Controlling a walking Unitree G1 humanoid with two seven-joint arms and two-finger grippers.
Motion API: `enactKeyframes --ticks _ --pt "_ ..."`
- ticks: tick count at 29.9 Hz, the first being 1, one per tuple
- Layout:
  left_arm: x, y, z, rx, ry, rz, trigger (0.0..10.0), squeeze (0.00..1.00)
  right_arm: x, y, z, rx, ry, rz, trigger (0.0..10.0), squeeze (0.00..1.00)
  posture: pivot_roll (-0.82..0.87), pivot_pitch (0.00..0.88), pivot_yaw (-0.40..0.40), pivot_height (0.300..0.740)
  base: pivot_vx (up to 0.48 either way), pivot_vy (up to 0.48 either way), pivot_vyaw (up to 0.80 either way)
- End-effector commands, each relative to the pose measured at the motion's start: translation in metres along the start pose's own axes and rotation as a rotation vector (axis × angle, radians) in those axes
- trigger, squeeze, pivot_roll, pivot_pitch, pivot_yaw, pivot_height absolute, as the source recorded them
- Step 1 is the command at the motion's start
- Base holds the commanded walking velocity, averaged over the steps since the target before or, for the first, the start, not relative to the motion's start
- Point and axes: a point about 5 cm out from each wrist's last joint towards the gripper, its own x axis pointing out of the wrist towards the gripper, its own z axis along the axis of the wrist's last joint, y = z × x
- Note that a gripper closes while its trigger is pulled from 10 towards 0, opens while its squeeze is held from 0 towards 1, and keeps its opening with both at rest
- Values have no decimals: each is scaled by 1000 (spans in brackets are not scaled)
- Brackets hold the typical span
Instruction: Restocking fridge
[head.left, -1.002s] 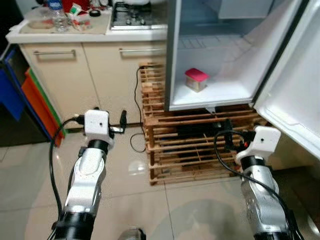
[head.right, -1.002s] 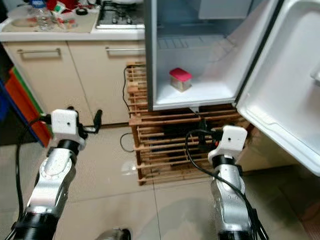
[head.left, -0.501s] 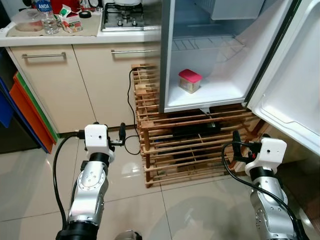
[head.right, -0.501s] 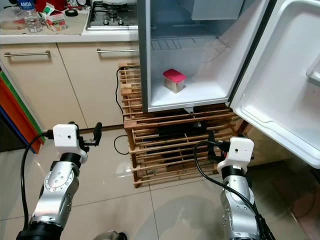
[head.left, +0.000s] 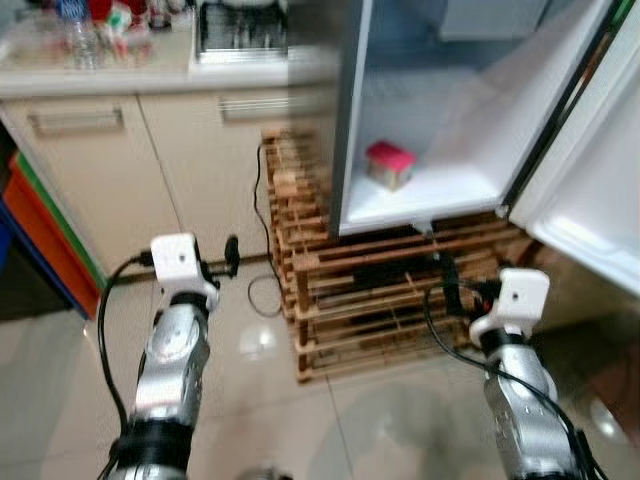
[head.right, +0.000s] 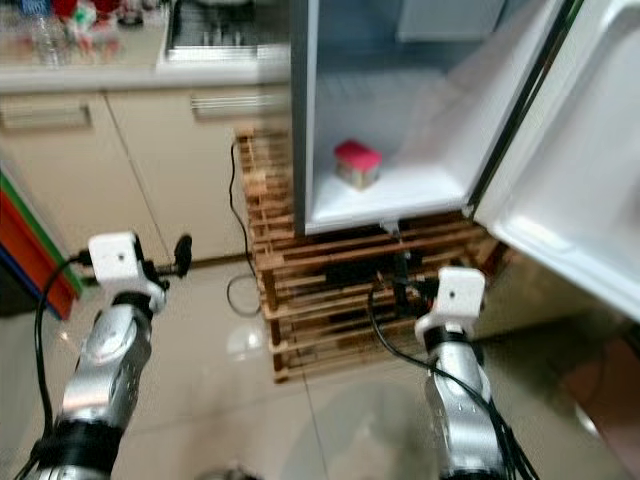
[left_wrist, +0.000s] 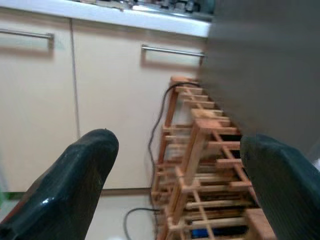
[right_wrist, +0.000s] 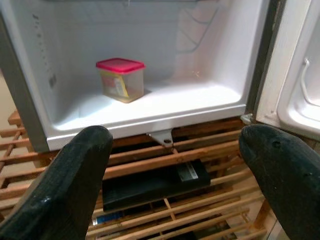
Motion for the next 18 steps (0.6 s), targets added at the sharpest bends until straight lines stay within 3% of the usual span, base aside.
enactKeyframes --ticks 1,7,15,18 --pt "0 0 -4 8 26 -9 10000 0 0 -2 -2 13 1 -13 10000 0 47 0 0 740 0 480 0" --pt "3 0 -1 44 23 -12 10000 0 3 1 -4 22 8 -14 10000 0 53 0 8 740 0 480 0" --pt "3 -11 -1 106 18 -57 10000 0 7 -9 4 8 -10 -45 10000 0 44 0 -20 740 0 480 0" --pt "4 -15 -2 94 22 -56 10000 0 9 -12 4 2 -4 -58 10000 0 45 0 -34 740 0 480 796"
